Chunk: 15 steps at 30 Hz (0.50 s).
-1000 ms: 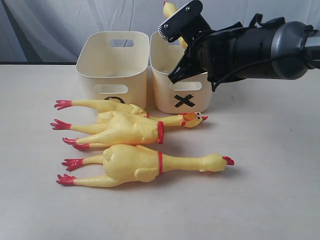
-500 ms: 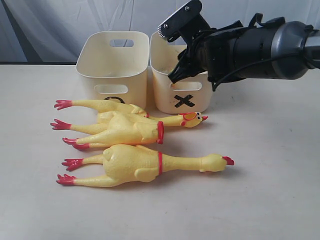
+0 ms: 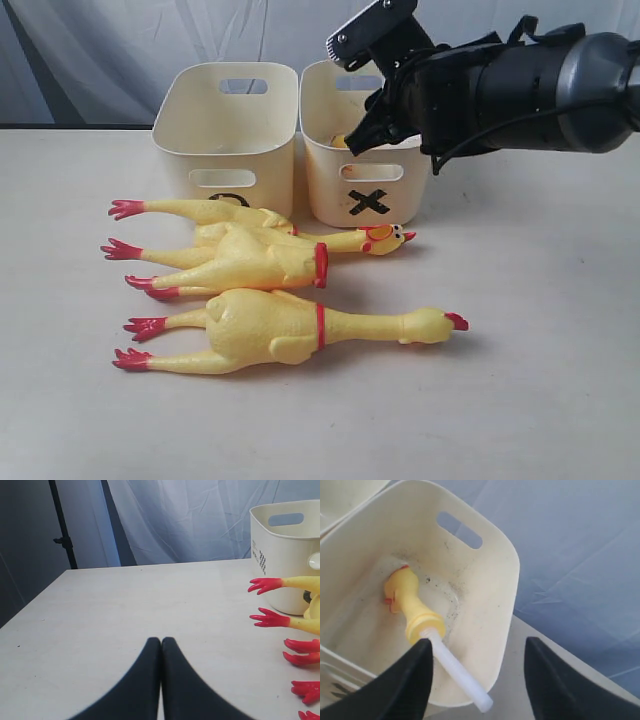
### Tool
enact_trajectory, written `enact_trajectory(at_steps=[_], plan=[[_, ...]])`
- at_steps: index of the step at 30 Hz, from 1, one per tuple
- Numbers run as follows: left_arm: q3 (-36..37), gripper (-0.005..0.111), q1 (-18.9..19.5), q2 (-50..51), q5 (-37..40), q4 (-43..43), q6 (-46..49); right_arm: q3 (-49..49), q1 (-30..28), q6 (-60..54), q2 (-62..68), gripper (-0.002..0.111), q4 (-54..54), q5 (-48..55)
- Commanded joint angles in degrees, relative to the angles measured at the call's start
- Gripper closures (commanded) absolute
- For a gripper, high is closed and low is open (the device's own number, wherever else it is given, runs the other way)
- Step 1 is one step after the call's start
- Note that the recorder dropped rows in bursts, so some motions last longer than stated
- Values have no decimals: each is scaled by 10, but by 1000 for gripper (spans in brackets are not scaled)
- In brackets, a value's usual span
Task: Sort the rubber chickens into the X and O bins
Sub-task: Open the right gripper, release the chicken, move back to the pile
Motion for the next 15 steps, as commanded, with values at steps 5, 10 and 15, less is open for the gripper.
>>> enact_trajectory(at_steps=[5, 10, 15], plan=[[1, 107, 1, -3, -7, -2, -2, -4, 29, -1, -75, 55, 2, 32], [1, 107, 1, -3, -7, -2, -2, 4, 79, -1, -87, 56, 2, 36], [1, 107, 1, -3, -7, -2, -2, 35, 138, 3, -87, 72, 2, 28]])
